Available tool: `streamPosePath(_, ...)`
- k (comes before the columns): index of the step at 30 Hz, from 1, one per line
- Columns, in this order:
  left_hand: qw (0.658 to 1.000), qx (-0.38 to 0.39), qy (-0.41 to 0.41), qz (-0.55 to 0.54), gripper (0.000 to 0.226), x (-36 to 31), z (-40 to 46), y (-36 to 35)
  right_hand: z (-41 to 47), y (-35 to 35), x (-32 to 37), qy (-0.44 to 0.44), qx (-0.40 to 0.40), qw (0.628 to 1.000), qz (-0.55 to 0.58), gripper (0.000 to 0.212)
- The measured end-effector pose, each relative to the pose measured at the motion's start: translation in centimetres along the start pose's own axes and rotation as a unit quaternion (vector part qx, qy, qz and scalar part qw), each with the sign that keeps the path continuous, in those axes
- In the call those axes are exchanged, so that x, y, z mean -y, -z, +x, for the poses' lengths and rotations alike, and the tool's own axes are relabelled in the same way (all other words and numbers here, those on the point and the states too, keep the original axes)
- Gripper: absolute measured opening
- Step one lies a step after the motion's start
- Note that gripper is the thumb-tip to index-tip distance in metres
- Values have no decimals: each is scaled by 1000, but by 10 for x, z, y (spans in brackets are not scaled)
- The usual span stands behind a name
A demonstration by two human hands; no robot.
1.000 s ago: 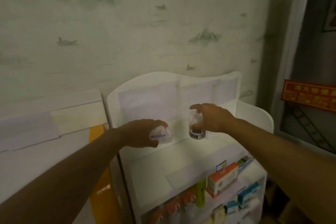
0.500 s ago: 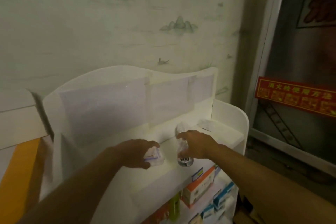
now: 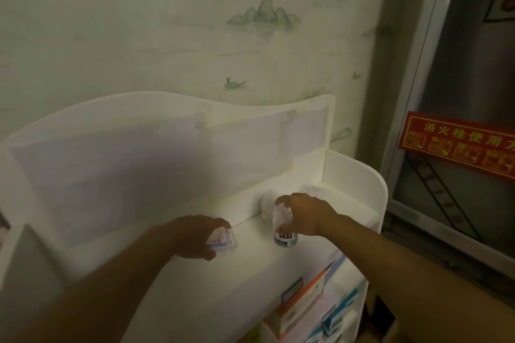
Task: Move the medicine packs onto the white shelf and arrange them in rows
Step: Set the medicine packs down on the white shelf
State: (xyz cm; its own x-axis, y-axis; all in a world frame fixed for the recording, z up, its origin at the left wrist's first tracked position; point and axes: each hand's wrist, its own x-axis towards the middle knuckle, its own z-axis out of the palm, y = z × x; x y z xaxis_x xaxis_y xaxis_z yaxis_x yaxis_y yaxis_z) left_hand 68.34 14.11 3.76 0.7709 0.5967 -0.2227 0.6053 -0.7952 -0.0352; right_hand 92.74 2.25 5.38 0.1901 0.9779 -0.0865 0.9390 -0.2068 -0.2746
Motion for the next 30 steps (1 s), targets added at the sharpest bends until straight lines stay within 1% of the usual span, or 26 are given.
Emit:
streamPosePath(5,1000,22,14,5,71,-23,41,-2,30,3,-65,-5,4,1000,-7,73)
streamPosePath(11,998,18,54,-17,70,-45,75,-6,70,1,-124,20,14,999,-35,71)
streamPosePath(15,995,39,87,-14,74,-45,74,-15,98,-9,-137,44,8,998,-41,69)
streamPosePath(18,994,41,104,-1,75,-38,74,-10,117,-15,-145,57,16,997,-47,68)
streamPosePath(20,993,33,114,-12,75,-34,77,-6,129,-16,-152,62,25,996,-56,68)
streamPosePath(24,991,19,128,-43,74,-33,84,-6,148,-12,-167,65,33,995,-63,71)
streamPosePath(30,990,45,133,-18,76,-42,101,-8,164,-1,-190,48,36,995,-74,69)
